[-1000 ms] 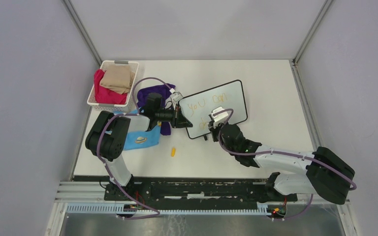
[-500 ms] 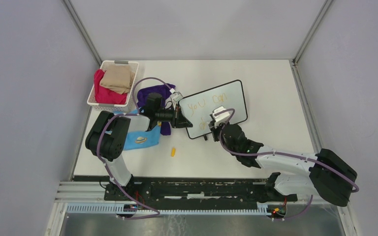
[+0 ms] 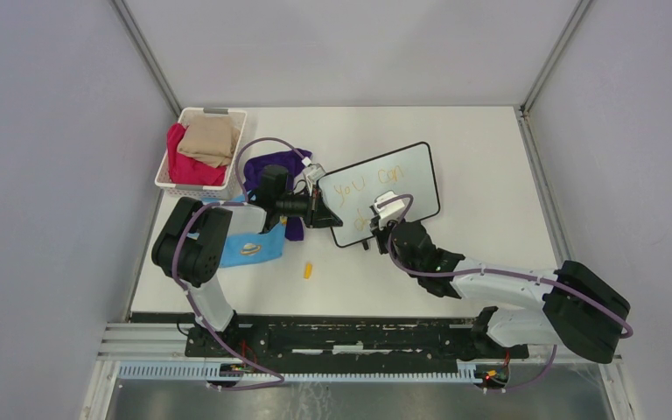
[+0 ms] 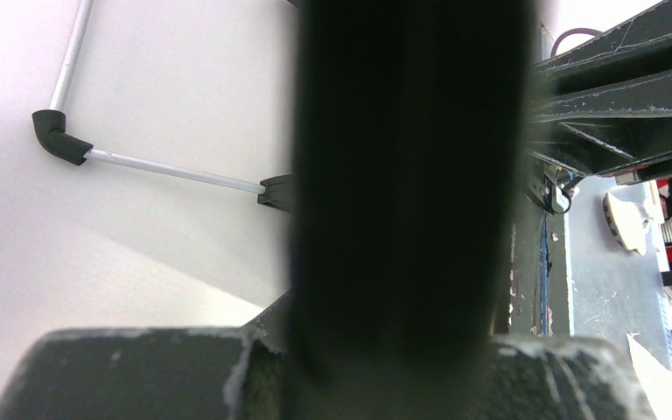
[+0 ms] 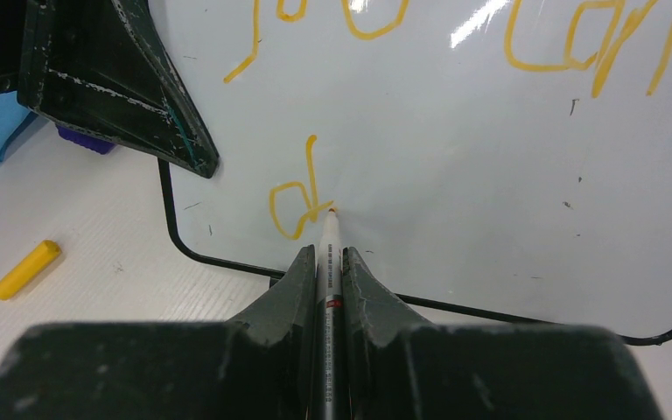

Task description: Write a sentence on the whiteboard

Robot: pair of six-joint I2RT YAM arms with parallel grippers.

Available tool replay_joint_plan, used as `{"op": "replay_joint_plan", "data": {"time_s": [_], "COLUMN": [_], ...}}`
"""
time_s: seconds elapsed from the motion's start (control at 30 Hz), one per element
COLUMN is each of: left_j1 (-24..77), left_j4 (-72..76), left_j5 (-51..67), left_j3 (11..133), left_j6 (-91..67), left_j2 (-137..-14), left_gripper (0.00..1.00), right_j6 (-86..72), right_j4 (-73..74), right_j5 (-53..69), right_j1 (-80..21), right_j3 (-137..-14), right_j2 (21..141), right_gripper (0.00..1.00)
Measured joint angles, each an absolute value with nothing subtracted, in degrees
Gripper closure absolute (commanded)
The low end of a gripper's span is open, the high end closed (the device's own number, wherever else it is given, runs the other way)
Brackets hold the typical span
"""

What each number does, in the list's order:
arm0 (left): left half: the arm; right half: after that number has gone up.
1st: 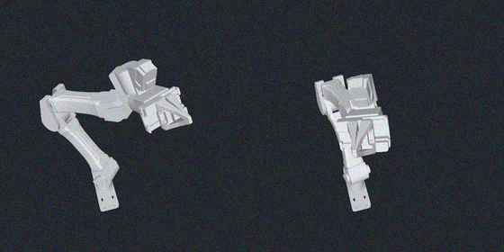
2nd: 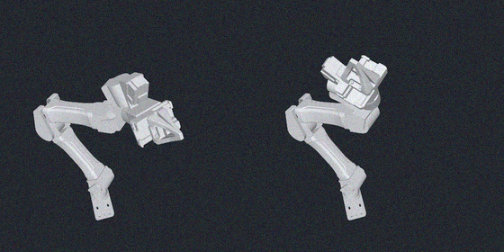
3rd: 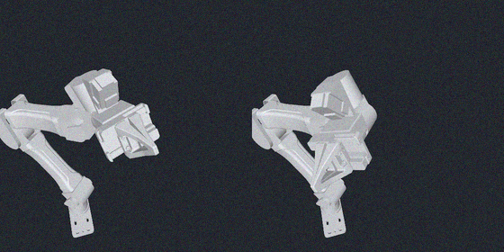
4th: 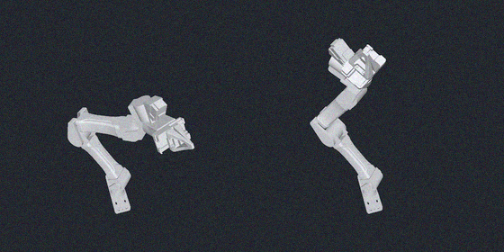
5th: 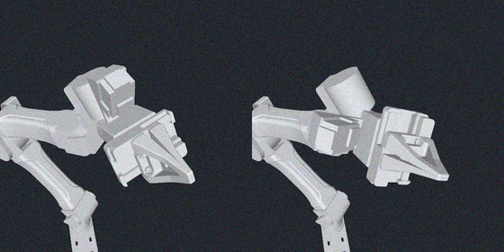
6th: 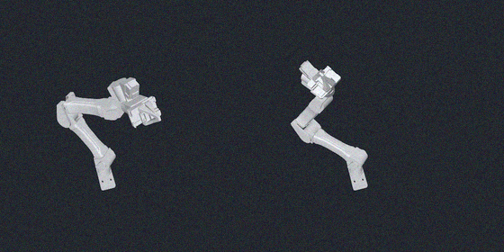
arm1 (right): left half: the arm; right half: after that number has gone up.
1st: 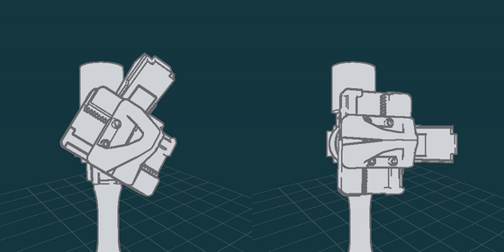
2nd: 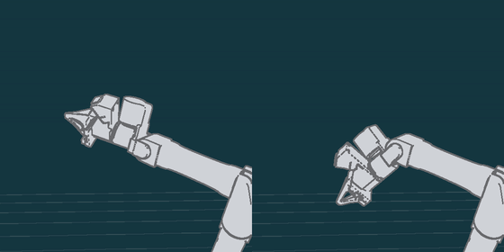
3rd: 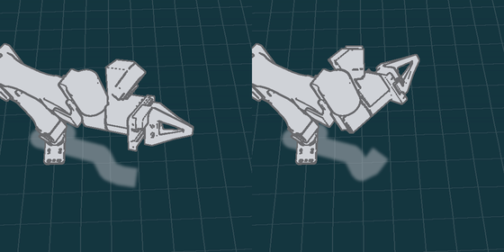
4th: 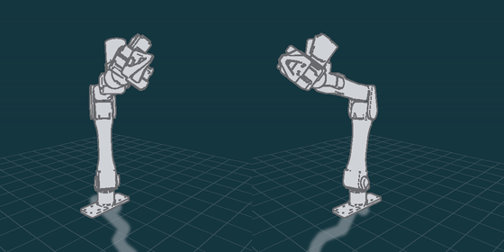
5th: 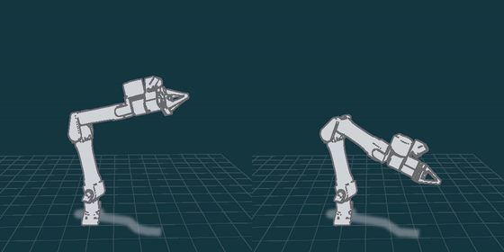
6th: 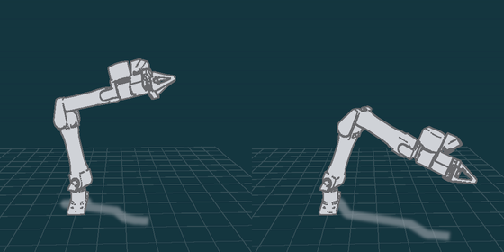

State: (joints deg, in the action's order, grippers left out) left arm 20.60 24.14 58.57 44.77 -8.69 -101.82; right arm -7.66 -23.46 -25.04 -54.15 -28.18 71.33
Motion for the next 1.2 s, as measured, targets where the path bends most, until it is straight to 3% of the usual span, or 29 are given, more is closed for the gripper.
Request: {"op": "replay_joint_plan", "data": {"time_s": [1.2], "left_j1": [20.7], "left_j4": [22.9], "left_j5": [58.4], "left_j3": [45.3], "left_j6": [-8.0], "left_j2": [-101.8], "left_gripper": [0.98], "right_j6": [-8.7], "right_j4": [-23.0], "right_j5": [-24.5], "right_j1": [-51.6], "right_j3": [-27.7], "right_j2": [69.5], "right_gripper": [1.0]}}
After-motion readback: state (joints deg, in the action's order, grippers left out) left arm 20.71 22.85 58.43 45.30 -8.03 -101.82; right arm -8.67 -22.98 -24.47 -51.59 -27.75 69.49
